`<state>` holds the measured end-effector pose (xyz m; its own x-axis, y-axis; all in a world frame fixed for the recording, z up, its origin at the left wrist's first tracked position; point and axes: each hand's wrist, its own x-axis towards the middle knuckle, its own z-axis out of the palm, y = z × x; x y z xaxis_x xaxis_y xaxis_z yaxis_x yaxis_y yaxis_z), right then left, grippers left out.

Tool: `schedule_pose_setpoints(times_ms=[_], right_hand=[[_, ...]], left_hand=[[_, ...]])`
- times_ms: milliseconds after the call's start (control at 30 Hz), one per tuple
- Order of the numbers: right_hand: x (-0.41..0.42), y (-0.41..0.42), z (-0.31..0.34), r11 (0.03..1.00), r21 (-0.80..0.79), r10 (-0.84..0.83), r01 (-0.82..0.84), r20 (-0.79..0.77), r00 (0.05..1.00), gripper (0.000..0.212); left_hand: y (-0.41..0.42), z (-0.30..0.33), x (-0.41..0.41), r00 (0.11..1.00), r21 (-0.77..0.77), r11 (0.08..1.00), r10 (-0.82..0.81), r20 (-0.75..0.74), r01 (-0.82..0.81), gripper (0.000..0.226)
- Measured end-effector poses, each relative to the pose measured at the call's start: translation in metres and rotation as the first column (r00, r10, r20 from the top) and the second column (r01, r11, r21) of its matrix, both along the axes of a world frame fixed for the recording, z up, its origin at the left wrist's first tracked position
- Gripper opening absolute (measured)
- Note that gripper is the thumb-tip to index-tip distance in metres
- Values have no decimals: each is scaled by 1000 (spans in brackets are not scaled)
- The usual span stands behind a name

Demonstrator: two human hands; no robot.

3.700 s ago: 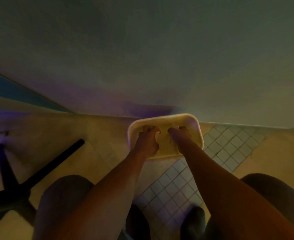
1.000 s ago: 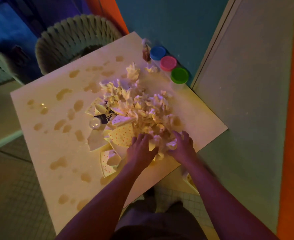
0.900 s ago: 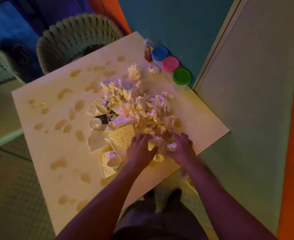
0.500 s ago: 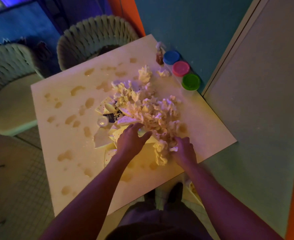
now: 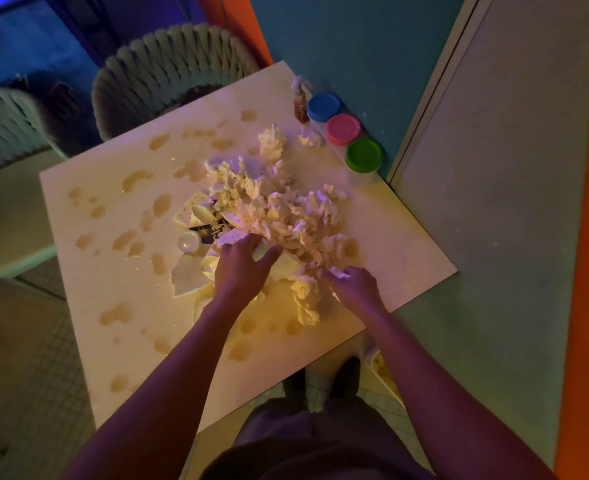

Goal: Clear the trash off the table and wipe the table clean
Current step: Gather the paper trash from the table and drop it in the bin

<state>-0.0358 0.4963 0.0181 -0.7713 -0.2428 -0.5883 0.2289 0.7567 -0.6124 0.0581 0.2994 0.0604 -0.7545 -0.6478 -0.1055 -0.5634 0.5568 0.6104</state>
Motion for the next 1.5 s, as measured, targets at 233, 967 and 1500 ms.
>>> schedule_pose_setpoints(times_ms=[233, 967, 1500], right_hand=[[23, -12, 5, 988, -114, 102, -101, 1, 995, 44], [61, -20, -19, 996, 81, -38, 48, -123, 992, 34], [9, -23, 7, 994, 103, 55, -26, -292, 955, 62]], left_hand=[[0, 0, -2, 1000, 4, 1000, -22, -3, 22, 23], [23, -47, -21, 730, -95, 838, -405, 551, 537, 51], [25, -33, -6, 839, -88, 888, -388, 382, 450, 27]])
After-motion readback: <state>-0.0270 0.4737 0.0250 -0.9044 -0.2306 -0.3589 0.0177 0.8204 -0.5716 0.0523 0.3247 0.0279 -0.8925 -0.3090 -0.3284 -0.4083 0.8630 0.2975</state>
